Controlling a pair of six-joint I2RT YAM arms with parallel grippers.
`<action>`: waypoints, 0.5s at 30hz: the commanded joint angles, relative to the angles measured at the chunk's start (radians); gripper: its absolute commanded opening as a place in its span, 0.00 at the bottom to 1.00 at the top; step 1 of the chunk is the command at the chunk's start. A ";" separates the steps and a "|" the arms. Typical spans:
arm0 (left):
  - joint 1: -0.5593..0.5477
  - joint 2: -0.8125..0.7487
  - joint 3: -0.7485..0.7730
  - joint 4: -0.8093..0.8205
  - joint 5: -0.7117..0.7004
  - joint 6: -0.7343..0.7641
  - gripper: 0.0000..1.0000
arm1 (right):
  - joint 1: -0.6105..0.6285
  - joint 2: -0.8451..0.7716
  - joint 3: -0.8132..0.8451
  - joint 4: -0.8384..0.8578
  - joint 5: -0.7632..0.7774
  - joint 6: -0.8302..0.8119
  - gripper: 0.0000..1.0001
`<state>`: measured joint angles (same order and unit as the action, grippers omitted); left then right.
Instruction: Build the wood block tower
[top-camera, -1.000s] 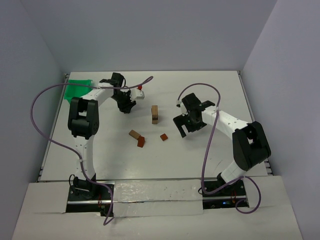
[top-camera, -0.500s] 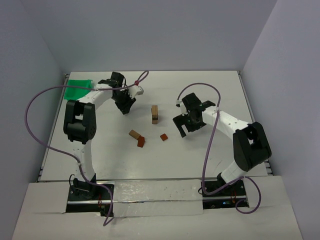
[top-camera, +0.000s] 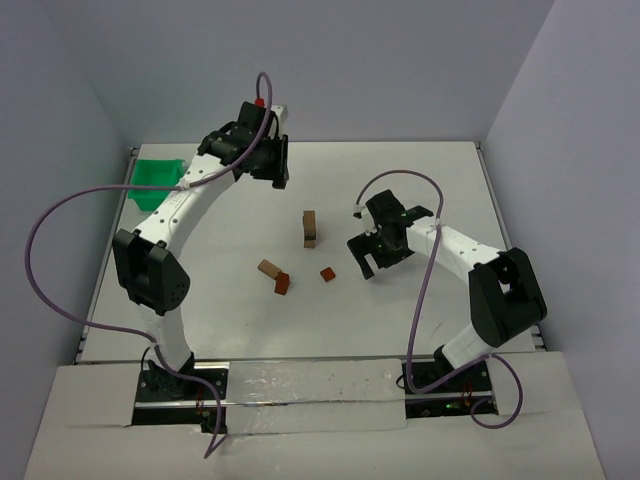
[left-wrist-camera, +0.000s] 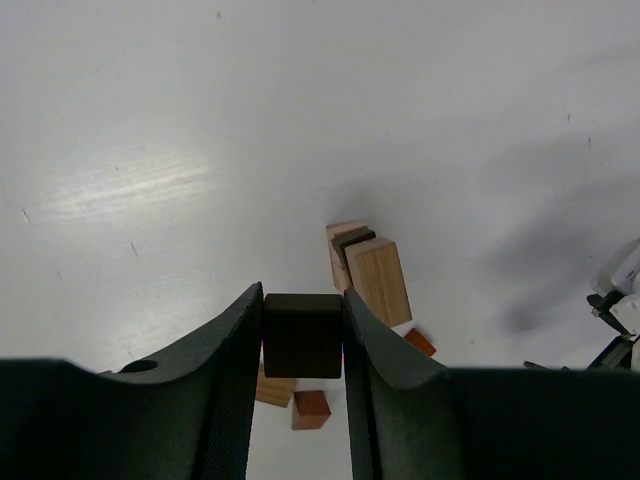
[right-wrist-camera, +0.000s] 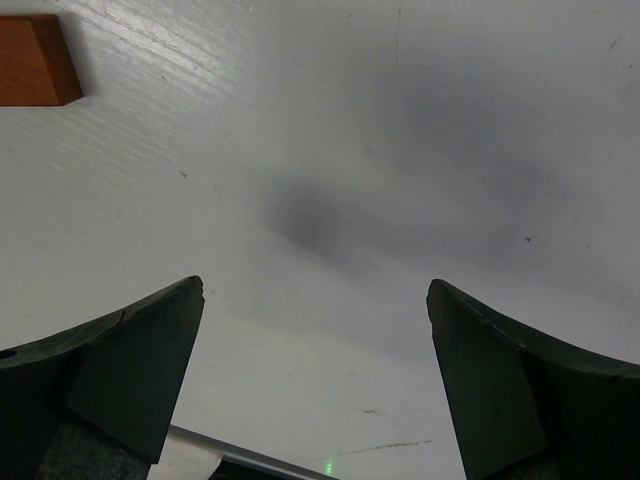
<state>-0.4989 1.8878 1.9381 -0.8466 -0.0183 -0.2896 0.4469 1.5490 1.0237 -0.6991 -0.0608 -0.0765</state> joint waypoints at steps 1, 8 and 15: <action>-0.036 0.000 0.021 -0.105 -0.019 -0.180 0.00 | -0.007 -0.031 0.007 0.005 0.003 -0.008 1.00; -0.141 -0.009 -0.018 -0.082 -0.170 -0.257 0.00 | -0.020 -0.063 -0.027 0.001 0.007 0.008 1.00; -0.201 0.048 0.012 -0.075 -0.231 -0.269 0.00 | -0.058 -0.075 -0.028 -0.001 -0.007 0.049 1.00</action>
<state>-0.6815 1.9014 1.9152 -0.9272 -0.1704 -0.5230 0.4134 1.5187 0.9943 -0.7028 -0.0610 -0.0632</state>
